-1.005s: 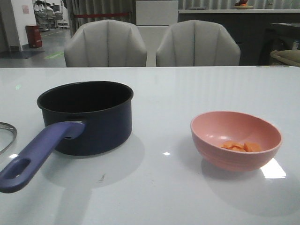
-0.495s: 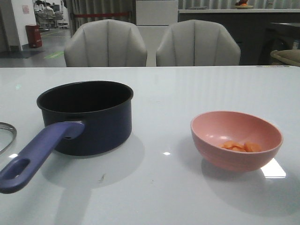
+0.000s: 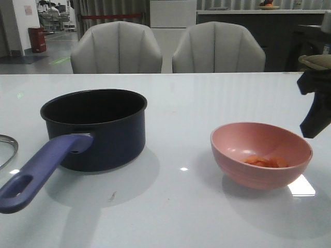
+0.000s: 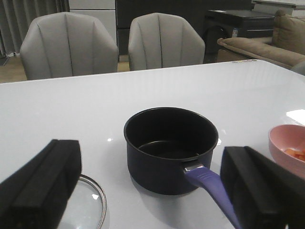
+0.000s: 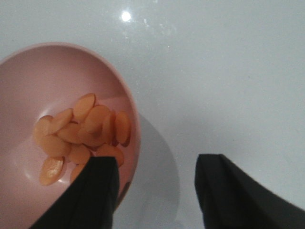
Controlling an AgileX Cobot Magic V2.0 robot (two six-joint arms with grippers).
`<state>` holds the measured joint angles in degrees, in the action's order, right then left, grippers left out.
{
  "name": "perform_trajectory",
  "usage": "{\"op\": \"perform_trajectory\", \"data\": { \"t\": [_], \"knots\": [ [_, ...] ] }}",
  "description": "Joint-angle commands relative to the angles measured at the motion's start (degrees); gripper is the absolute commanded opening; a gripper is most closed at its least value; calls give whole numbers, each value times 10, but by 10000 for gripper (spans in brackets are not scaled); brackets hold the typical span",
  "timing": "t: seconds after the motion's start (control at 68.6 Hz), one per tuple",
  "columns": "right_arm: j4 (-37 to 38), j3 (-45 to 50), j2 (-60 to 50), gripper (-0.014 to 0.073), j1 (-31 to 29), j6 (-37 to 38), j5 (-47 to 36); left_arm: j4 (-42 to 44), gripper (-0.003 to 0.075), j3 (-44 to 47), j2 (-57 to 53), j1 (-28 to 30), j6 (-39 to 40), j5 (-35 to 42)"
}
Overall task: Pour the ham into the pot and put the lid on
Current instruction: 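Grasp the rim of the pink bowl with the right gripper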
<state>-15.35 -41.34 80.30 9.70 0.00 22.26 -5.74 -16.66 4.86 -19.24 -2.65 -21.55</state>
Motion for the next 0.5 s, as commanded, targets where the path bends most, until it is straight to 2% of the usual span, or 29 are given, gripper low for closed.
{"op": "perform_trajectory", "data": {
  "t": [0.0, 0.175, 0.219, 0.481],
  "knots": [
    [-9, -38, 19, 472, 13, -3, -21, -4, 637, -14, 7, -5, 1, 43],
    [-9, -65, 72, 463, 23, -4, -34, -4, 637, -14, 7, -5, 1, 43],
    [-9, -68, 85, 439, 22, -4, -36, -4, 637, -14, 7, -5, 1, 43],
    [-25, -112, 122, 122, 22, -4, -19, -4, 637, -14, 7, -5, 1, 43]
  ]
}}
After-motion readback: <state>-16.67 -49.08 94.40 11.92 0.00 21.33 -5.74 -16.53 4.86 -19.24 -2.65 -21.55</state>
